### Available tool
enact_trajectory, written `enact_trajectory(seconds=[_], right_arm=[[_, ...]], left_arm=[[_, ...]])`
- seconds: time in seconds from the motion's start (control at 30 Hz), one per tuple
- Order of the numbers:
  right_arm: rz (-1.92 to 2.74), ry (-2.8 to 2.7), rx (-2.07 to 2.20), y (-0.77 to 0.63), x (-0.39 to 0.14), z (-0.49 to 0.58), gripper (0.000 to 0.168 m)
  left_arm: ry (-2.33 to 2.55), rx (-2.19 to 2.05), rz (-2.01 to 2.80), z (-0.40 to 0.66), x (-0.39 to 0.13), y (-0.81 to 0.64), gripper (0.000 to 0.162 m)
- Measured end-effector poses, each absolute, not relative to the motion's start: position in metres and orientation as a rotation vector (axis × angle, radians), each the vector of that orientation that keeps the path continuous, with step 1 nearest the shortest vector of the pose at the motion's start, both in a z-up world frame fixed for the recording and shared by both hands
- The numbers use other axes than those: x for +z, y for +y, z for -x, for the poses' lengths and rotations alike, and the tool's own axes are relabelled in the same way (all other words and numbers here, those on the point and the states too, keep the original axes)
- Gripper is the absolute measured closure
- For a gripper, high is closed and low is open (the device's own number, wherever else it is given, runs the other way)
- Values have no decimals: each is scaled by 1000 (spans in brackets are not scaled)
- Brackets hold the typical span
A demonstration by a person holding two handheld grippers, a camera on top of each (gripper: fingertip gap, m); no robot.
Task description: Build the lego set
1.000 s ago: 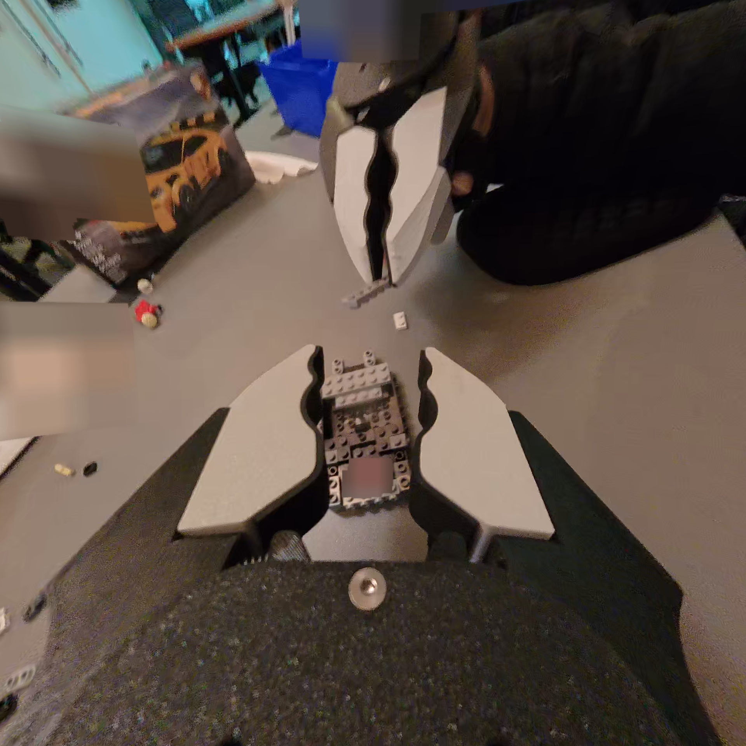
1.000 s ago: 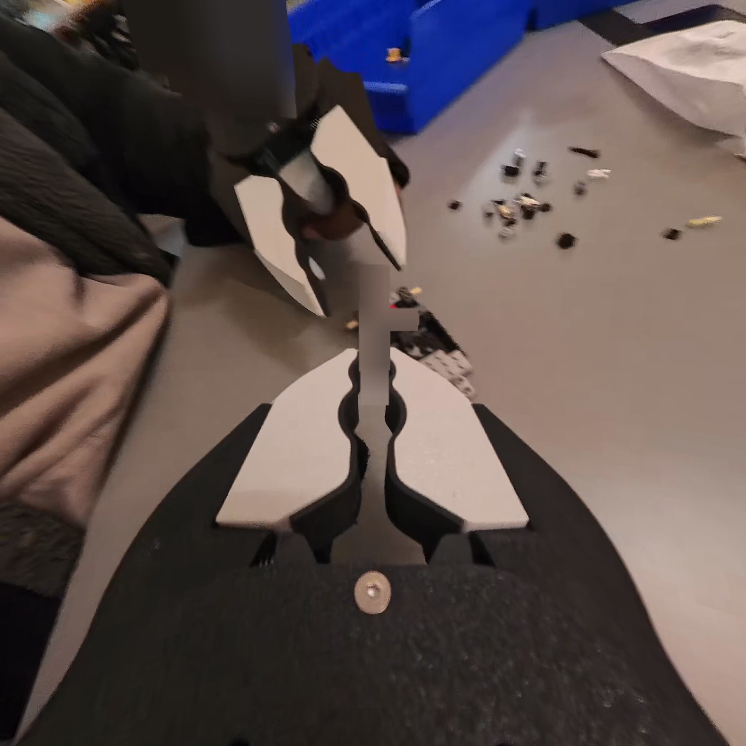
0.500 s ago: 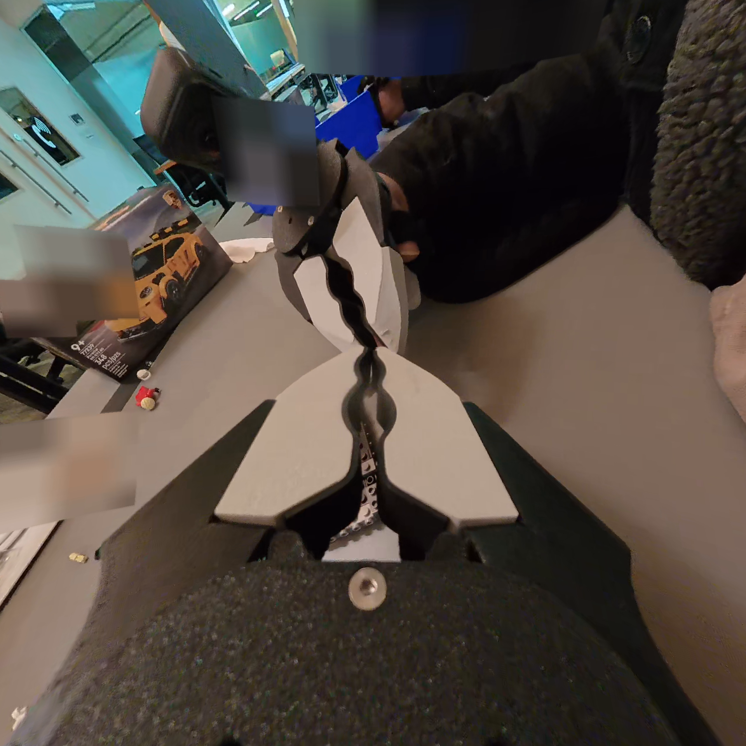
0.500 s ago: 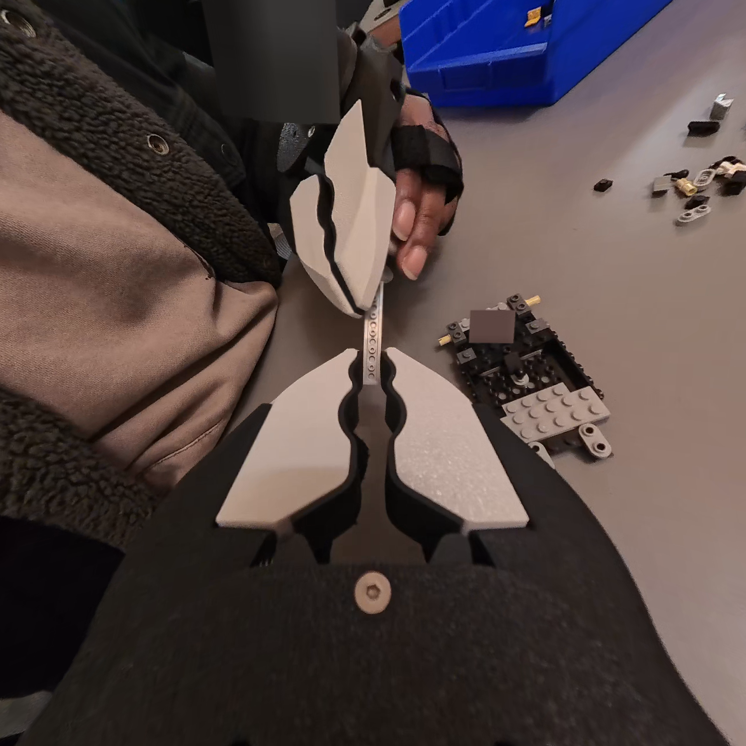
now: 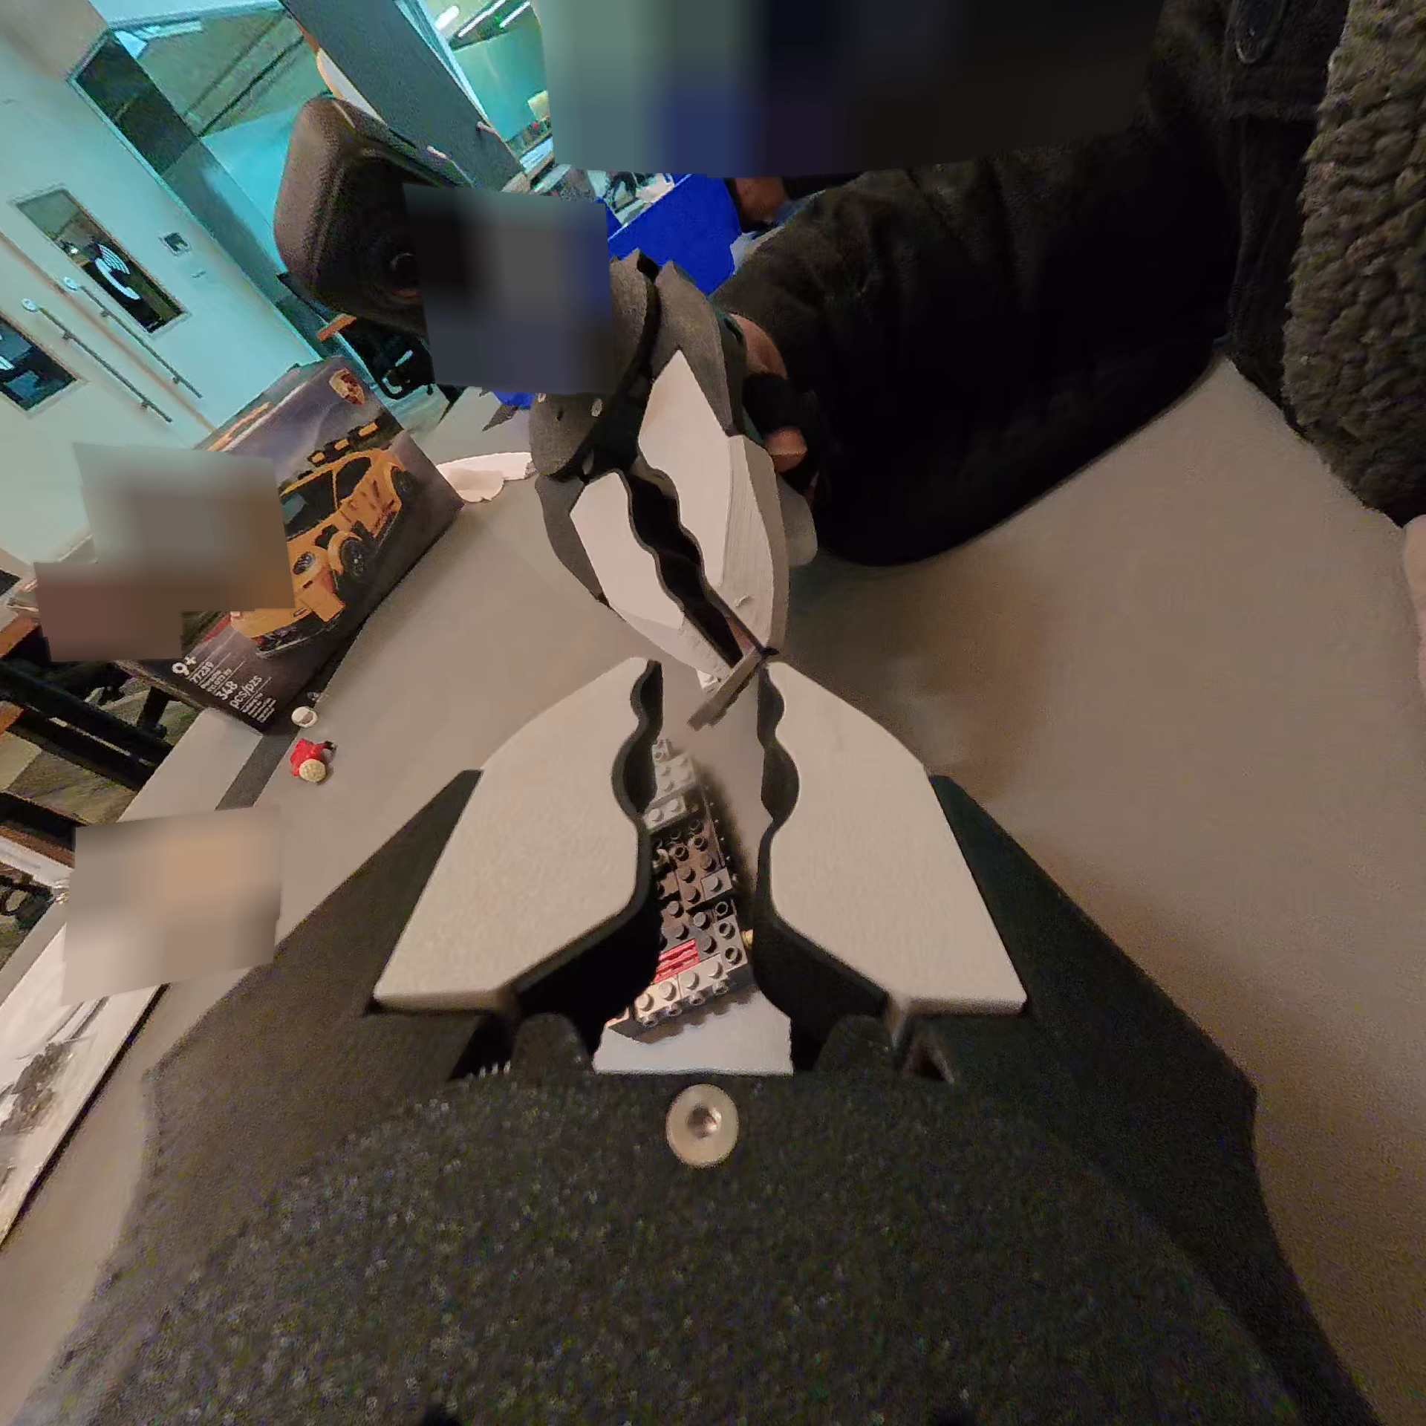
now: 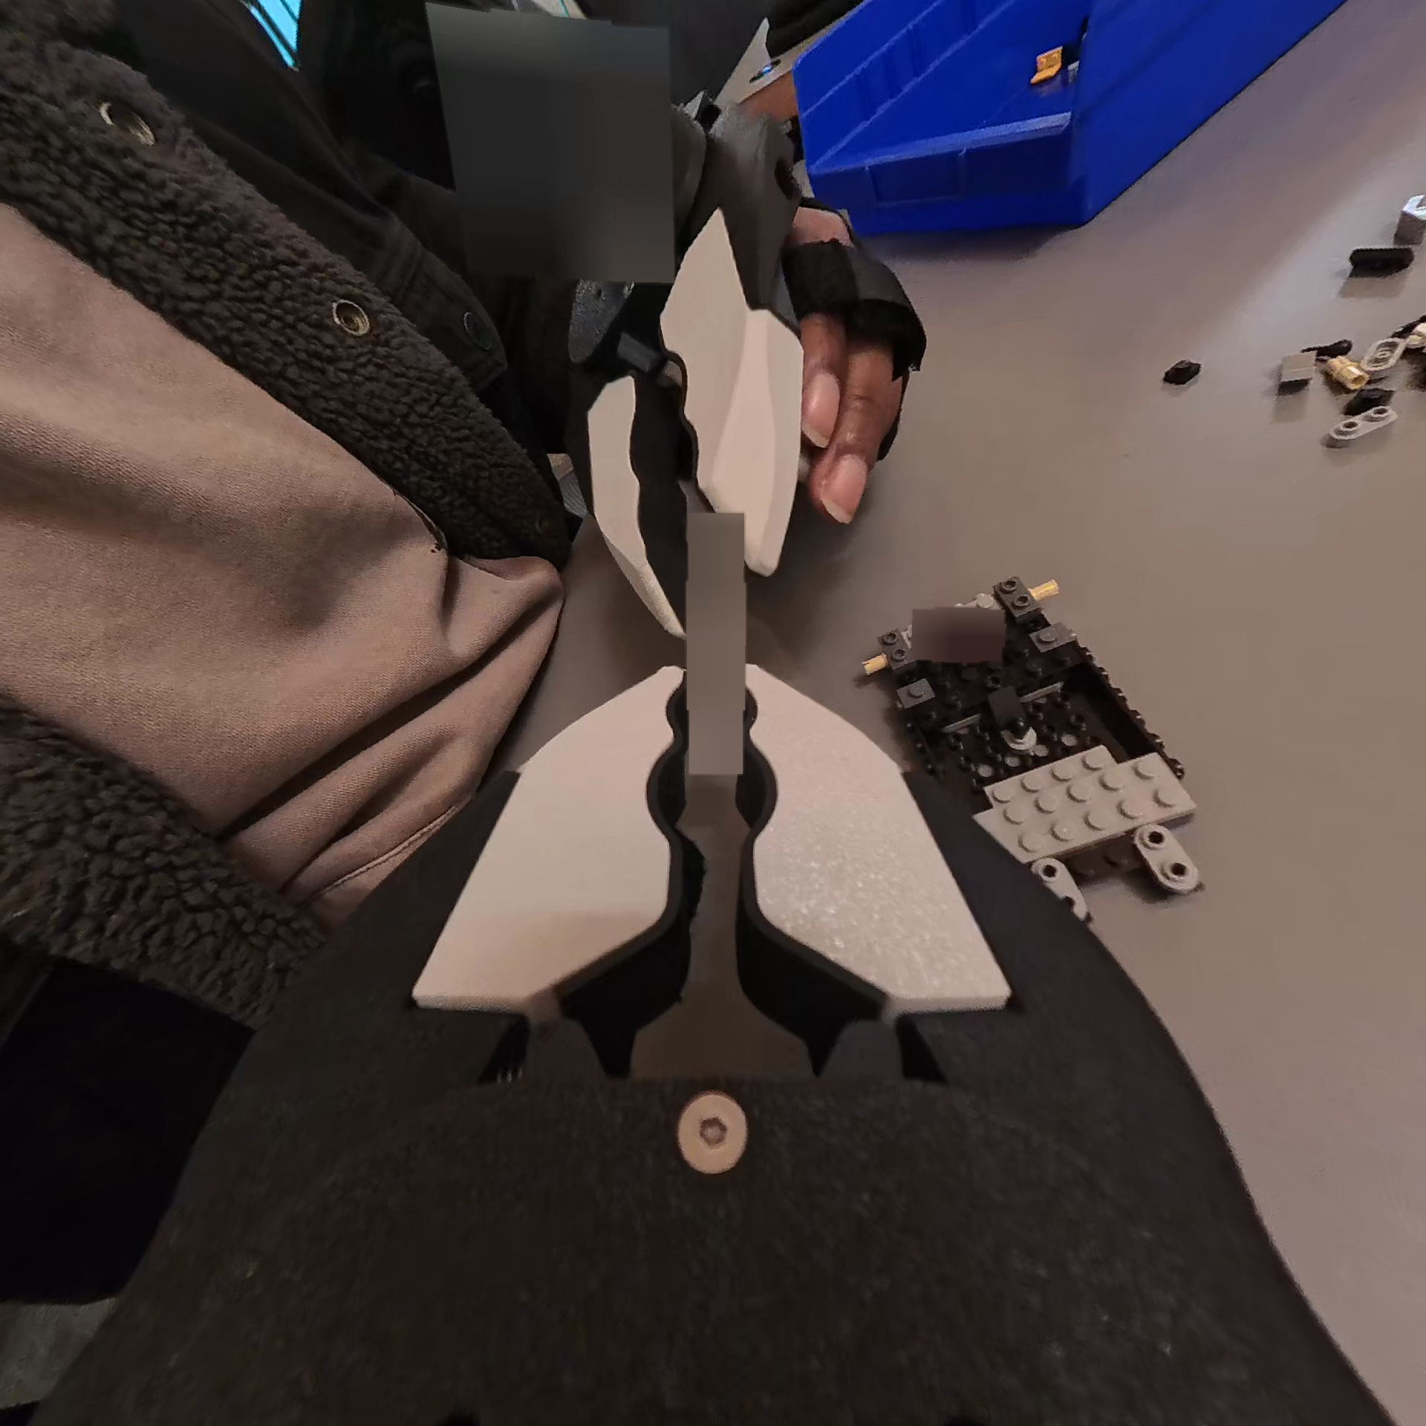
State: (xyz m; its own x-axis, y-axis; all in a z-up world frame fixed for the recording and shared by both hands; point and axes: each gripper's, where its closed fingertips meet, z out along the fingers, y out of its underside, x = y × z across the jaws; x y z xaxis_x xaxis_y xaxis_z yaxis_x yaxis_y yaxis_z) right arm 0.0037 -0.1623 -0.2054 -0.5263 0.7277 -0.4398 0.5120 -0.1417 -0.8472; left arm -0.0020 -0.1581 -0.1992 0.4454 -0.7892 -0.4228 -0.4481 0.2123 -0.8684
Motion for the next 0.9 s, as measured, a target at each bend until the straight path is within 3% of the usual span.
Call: enact_trajectory(seconds=[0.3,0.9], right_arm=[[1424,-1939,1751,-165,-207,-4,161],[1453,-1820,1785,-153,-200,1,157]], left_arm=[[1248,-374,1415,-5,-204,-168,159],[1072,-572,1550,4,-195,-159,162]])
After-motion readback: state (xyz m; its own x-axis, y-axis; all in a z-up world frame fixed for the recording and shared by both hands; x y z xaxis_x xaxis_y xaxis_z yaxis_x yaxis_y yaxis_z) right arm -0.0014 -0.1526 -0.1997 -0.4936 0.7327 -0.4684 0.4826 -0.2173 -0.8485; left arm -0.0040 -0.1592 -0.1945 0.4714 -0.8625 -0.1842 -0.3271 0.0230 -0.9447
